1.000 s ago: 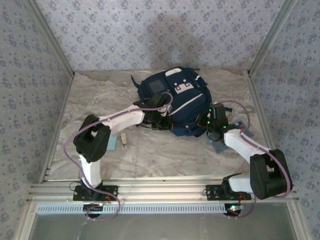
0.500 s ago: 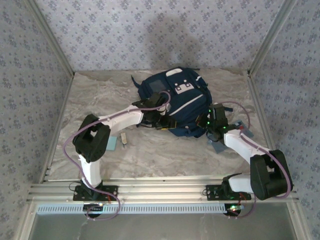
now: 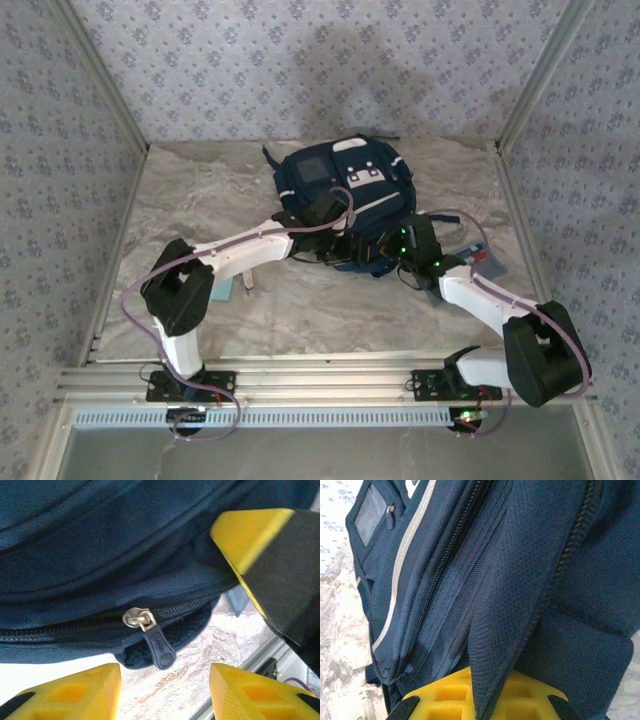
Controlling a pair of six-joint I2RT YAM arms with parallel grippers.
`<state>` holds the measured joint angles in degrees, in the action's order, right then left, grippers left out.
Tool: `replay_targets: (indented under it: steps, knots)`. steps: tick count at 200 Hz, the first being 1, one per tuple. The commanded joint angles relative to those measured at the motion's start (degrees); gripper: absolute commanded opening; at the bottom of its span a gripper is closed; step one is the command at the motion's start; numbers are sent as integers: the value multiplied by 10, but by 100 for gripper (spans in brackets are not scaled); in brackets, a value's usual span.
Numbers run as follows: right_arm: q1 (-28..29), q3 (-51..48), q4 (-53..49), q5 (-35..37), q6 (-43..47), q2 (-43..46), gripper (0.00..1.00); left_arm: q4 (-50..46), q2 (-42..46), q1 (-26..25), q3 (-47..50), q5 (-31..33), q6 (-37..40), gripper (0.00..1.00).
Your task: Pack books, pencil case, and school supplies into a backpack
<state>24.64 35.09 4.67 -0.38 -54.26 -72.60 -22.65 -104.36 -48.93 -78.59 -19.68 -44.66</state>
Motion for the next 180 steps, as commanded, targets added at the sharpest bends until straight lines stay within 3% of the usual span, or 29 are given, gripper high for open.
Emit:
replay_targets:
  steps: [1,59,93,129,180]
  knots:
    - [14,2,70,26,-32,19,0,-11,-5,-5,-2,28,-8,49]
    - [25,-7,94,14,-67,22,0,-2,-47,-11,-27,62,-10,48]
    - [26,-10,109,11,-74,24,0,-57,-71,-28,-48,109,21,47]
    - [25,-15,116,16,-81,24,0,-53,-82,-29,-39,122,24,23]
    - [15,-20,115,24,-76,26,0,-68,-72,-32,-36,129,42,7]
